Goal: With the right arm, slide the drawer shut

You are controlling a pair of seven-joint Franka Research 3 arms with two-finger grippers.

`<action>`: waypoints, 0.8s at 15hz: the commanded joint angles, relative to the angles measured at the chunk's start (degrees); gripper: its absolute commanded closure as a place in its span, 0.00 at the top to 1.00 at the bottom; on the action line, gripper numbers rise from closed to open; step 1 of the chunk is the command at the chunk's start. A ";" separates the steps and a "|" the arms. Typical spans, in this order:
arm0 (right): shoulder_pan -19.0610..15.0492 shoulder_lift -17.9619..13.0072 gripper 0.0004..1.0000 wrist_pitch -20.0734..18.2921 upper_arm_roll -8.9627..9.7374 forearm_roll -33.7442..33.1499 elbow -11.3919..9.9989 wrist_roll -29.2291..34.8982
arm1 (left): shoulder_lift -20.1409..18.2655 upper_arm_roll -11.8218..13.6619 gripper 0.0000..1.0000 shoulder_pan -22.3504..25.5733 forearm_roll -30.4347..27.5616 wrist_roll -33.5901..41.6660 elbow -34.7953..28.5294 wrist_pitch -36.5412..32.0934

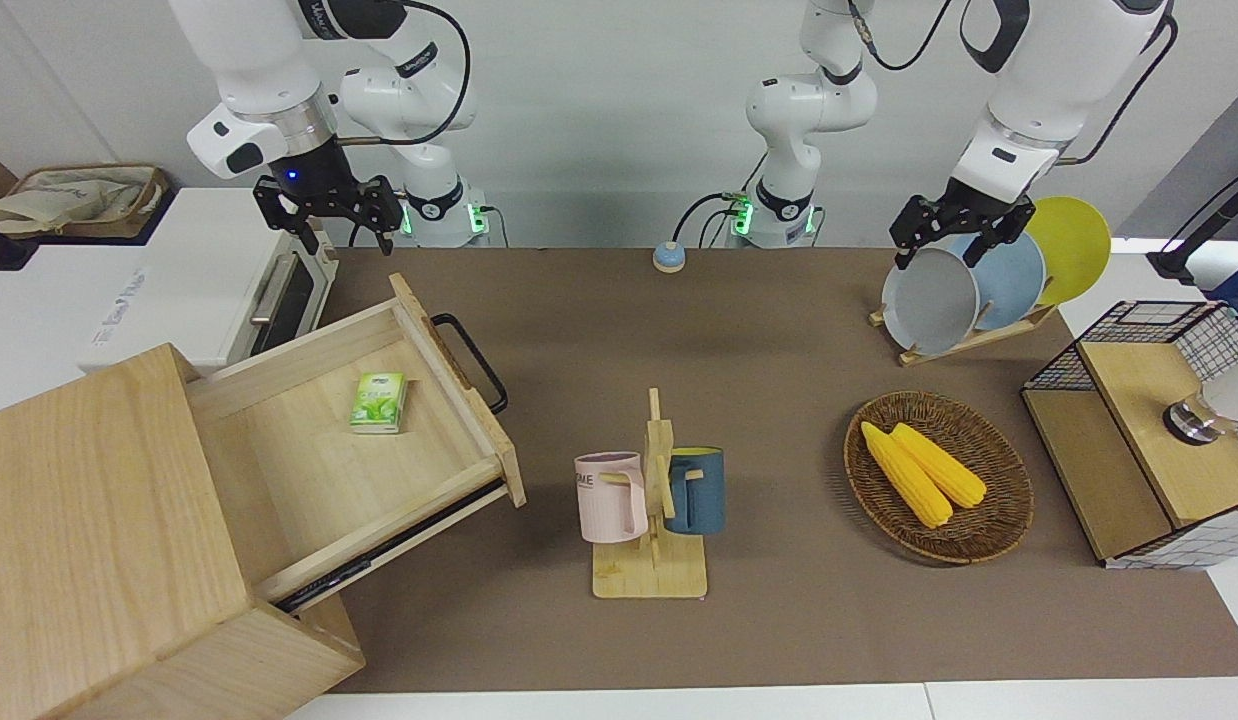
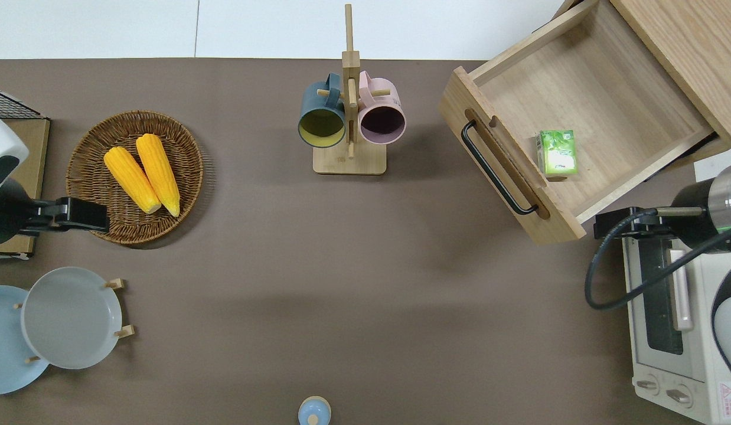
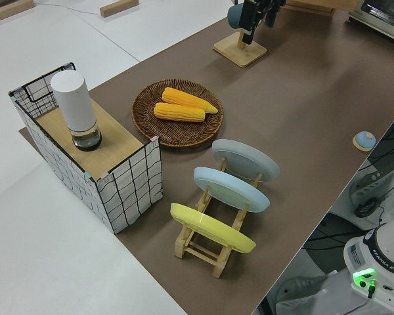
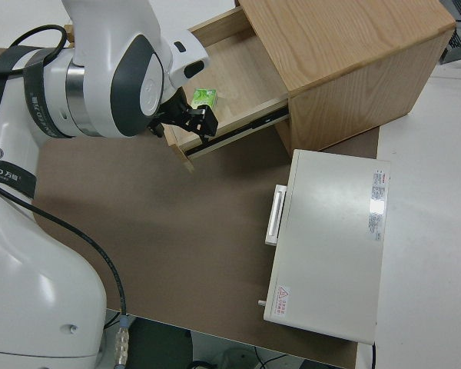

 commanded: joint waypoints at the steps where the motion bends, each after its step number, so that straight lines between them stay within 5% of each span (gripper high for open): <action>1: 0.36 -0.58 0.99 1.02 0.23 1.84 -0.83 1.50 | -0.42 0.12 1.00 -0.27 0.74 0.31 0.04 -0.27; 12: 0.37 -0.58 0.97 0.84 0.23 1.41 -0.13 4.84 | -0.42 0.21 1.00 -0.27 0.74 0.40 0.04 -0.35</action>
